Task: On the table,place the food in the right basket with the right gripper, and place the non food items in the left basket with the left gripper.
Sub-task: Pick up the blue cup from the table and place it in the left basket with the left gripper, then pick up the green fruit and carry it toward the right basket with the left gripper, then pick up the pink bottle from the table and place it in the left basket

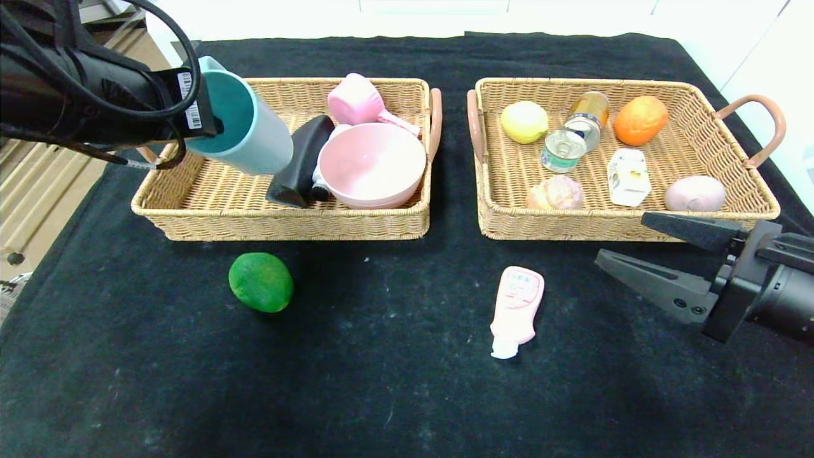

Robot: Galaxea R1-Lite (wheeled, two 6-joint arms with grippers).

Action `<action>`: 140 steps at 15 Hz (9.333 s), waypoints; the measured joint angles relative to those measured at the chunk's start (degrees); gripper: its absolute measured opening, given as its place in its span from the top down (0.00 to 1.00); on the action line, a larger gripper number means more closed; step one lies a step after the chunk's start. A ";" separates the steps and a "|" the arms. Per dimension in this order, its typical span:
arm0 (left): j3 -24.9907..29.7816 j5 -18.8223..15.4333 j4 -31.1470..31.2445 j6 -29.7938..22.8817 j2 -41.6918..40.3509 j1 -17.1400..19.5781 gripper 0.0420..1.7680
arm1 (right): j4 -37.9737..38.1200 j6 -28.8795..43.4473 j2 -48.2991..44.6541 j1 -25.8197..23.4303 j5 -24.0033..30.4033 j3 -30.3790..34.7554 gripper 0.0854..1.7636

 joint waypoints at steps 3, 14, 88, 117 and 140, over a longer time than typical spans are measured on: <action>-0.61 -1.08 -6.45 0.99 2.91 4.41 0.92 | -0.09 0.00 -0.13 -0.24 0.01 -0.06 0.03; -0.30 -3.84 -19.85 1.68 11.11 11.56 0.92 | -0.18 0.00 -0.20 -0.46 -0.02 -0.09 0.03; 26.28 -3.15 -0.68 -3.08 2.83 -2.78 0.34 | -0.16 -0.09 -0.13 -0.68 -0.10 0.00 0.03; 14.71 1.16 -3.66 -2.73 16.34 -32.27 0.35 | 0.02 -0.05 -1.41 -0.72 0.04 -0.11 0.03; 13.06 3.74 -10.14 7.11 9.79 -37.86 0.05 | 4.19 0.26 -5.42 -2.69 0.06 -2.34 0.03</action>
